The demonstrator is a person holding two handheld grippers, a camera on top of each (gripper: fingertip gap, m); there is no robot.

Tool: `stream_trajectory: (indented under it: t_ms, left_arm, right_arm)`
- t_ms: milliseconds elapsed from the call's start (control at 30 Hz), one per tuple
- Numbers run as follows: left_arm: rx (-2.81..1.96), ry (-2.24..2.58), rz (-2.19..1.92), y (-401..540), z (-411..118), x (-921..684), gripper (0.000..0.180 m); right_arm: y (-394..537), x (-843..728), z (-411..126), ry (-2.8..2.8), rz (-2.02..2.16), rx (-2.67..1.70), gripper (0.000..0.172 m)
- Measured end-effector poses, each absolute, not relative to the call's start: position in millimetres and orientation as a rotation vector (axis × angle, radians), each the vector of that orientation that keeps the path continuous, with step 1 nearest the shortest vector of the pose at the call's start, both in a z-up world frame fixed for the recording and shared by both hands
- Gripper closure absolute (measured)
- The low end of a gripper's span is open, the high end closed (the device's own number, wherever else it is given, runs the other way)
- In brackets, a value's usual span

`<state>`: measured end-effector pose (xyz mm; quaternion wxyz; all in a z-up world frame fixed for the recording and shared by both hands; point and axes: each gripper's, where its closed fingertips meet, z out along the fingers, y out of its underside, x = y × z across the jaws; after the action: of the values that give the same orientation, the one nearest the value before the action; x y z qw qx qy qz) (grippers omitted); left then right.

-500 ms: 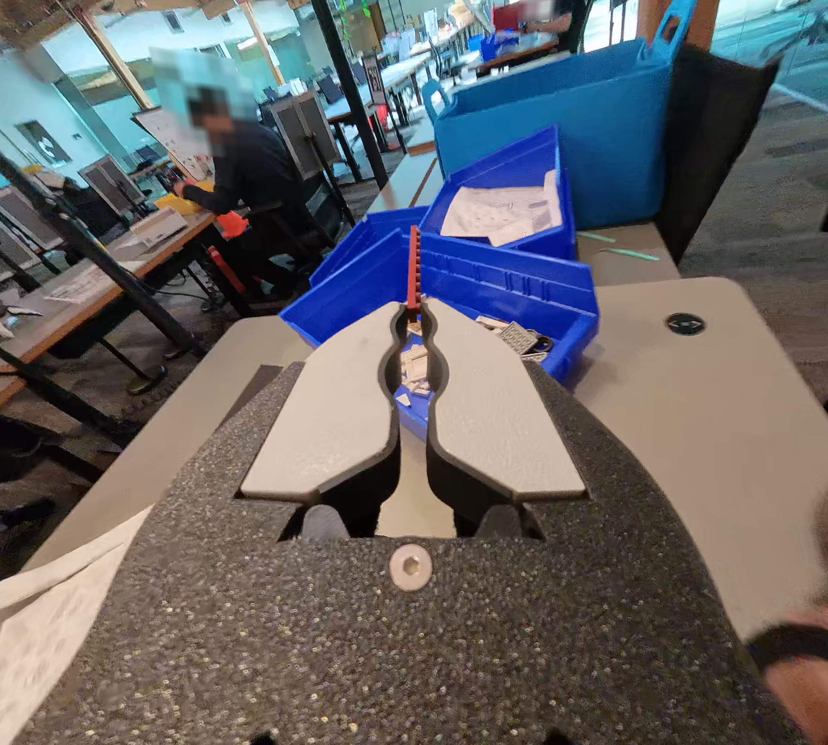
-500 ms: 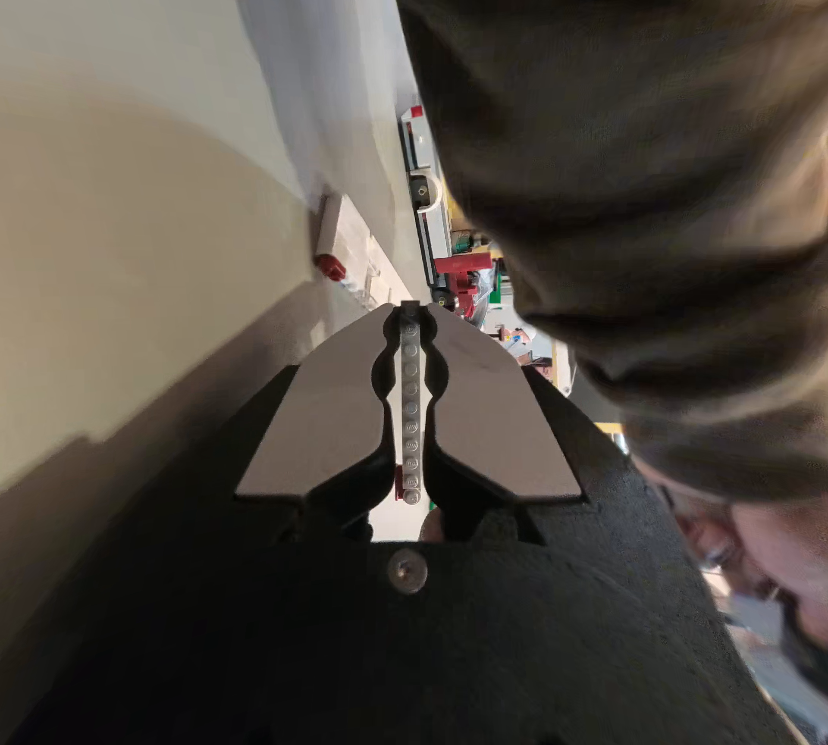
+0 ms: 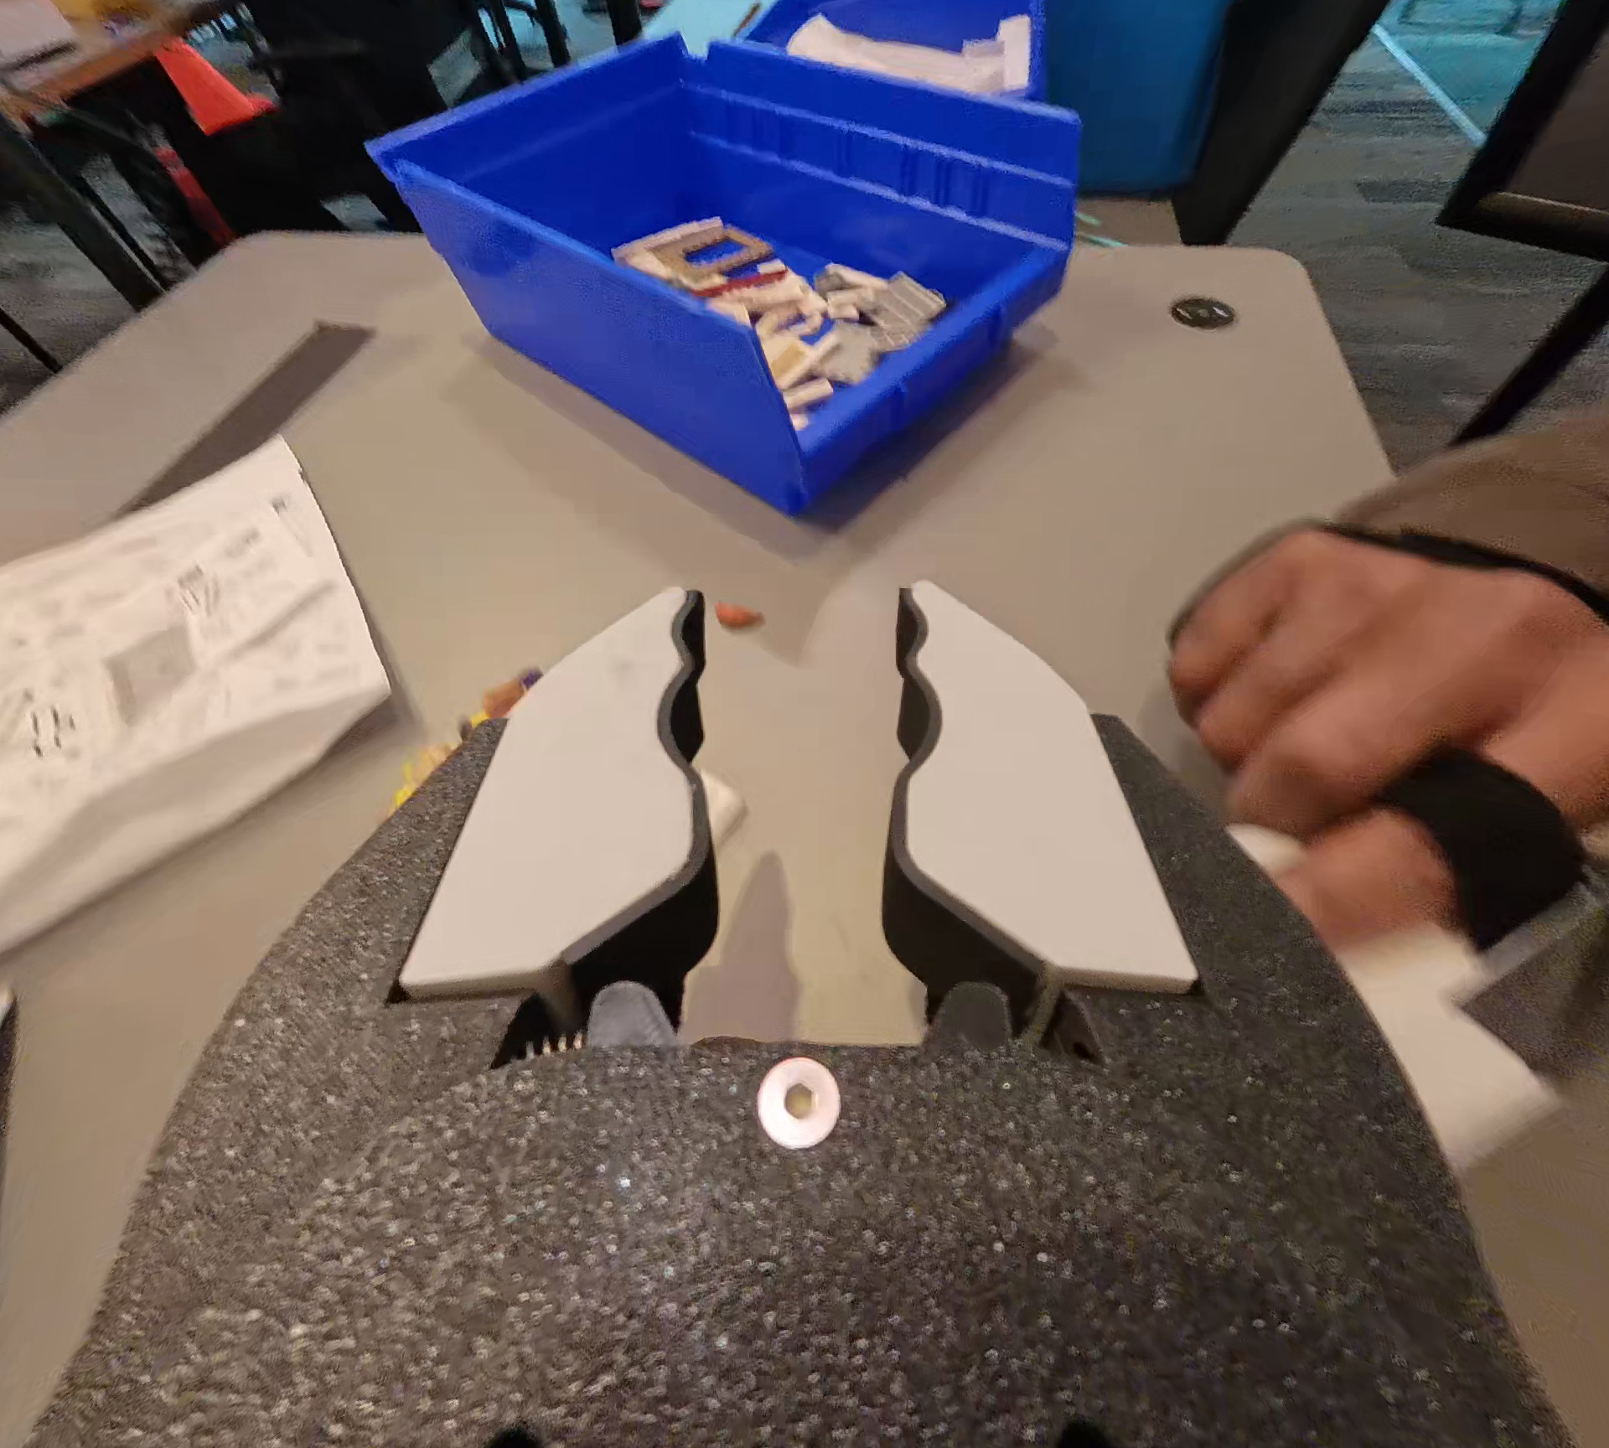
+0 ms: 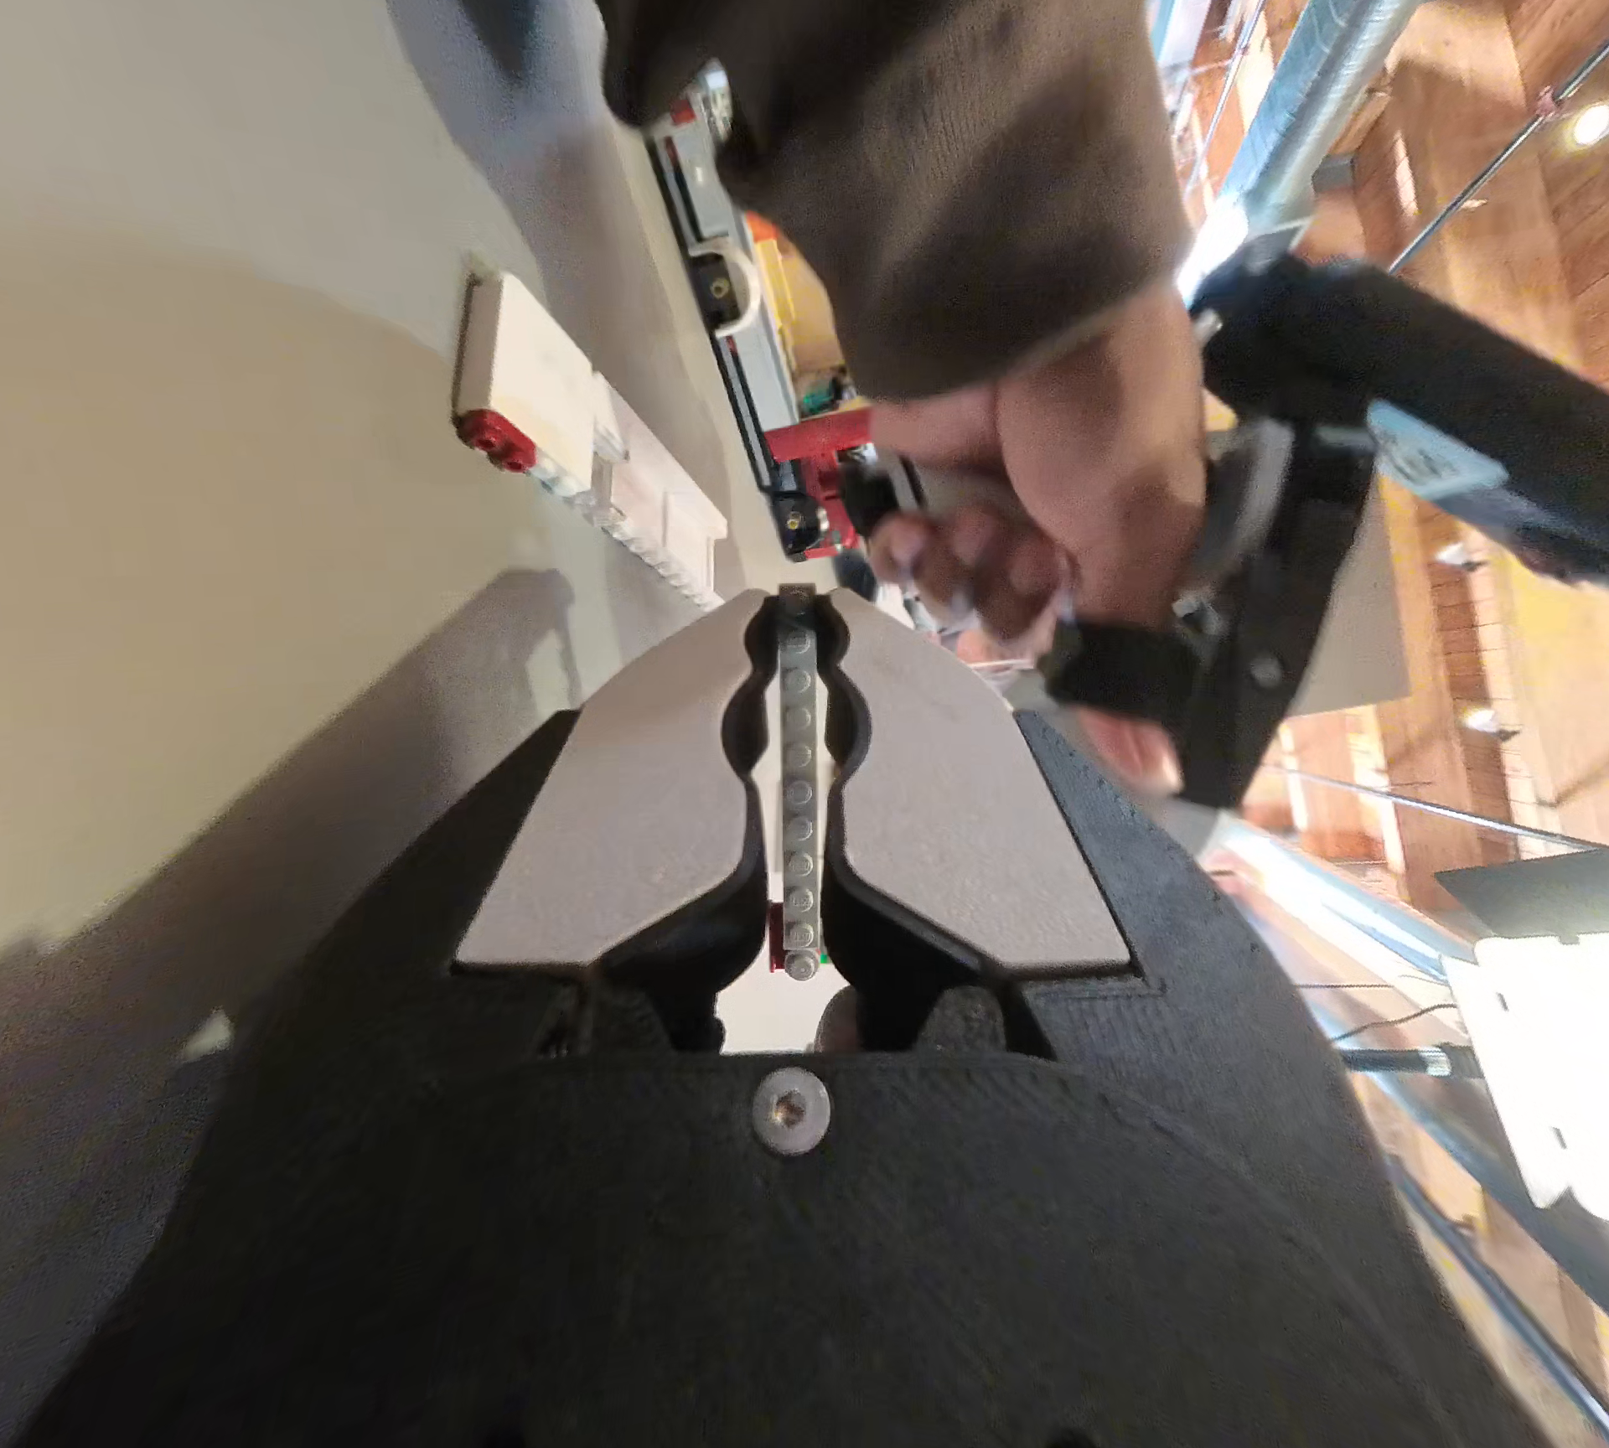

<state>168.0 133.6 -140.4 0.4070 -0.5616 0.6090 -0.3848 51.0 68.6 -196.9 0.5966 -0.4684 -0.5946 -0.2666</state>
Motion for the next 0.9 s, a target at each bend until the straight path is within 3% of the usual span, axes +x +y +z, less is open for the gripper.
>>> stream_trajectory:
  t_ms: [433, 600, 900]
  left_arm:
    - [-1.759, 1.701, -1.480, 82, -189, 74, 0.144]
    - [-1.750, 1.712, -1.656, 68, -185, 70, 0.157]
    - [-1.717, 1.760, -1.738, 62, -186, 64, 0.154]
  right_arm:
    - [68, 20, -189, -1.598, -0.862, -0.573, 0.164]
    - [68, 18, -189, -1.622, -0.893, -0.405, 0.164]
    - [66, 24, -185, -1.569, -0.886, -0.356, 0.164]
